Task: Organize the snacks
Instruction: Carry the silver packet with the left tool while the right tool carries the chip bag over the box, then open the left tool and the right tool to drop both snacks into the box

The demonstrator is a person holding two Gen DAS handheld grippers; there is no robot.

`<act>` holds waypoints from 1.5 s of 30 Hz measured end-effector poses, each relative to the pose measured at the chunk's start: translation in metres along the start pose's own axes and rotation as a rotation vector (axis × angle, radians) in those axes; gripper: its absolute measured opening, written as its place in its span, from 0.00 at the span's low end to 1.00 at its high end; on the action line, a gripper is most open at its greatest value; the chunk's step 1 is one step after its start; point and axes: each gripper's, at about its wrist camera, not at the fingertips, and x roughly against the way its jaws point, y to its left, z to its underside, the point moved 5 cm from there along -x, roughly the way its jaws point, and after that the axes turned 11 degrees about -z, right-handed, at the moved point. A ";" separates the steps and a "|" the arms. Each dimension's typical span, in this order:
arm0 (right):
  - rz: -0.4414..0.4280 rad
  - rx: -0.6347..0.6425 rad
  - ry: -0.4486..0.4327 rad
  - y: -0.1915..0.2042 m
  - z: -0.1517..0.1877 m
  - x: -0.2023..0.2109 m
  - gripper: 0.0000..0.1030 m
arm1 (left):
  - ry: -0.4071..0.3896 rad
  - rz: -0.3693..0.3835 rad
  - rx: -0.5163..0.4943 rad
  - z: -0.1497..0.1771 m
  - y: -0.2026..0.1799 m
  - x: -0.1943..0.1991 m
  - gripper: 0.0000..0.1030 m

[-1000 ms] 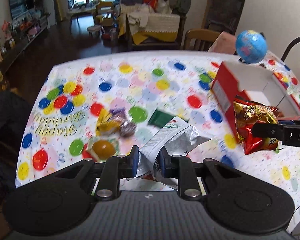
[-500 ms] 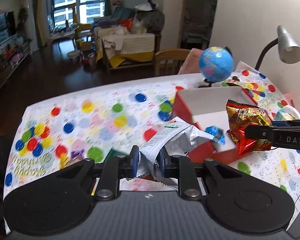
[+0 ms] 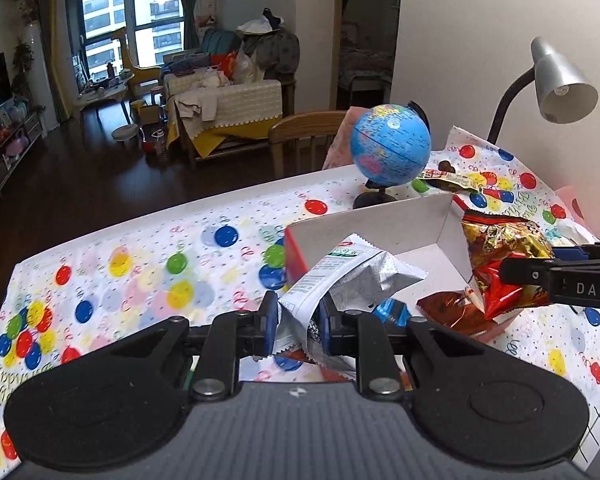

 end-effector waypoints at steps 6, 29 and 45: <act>0.008 0.003 0.023 -0.031 -0.003 -0.011 0.46 | 0.008 -0.006 -0.028 -0.013 -0.029 -0.025 0.20; -0.053 -0.030 0.149 -0.089 0.000 -0.075 0.44 | 0.116 0.003 -0.136 -0.025 -0.094 -0.118 0.20; -0.081 -0.052 0.161 -0.090 0.012 -0.070 0.55 | 0.216 0.029 -0.156 -0.005 -0.106 -0.127 0.36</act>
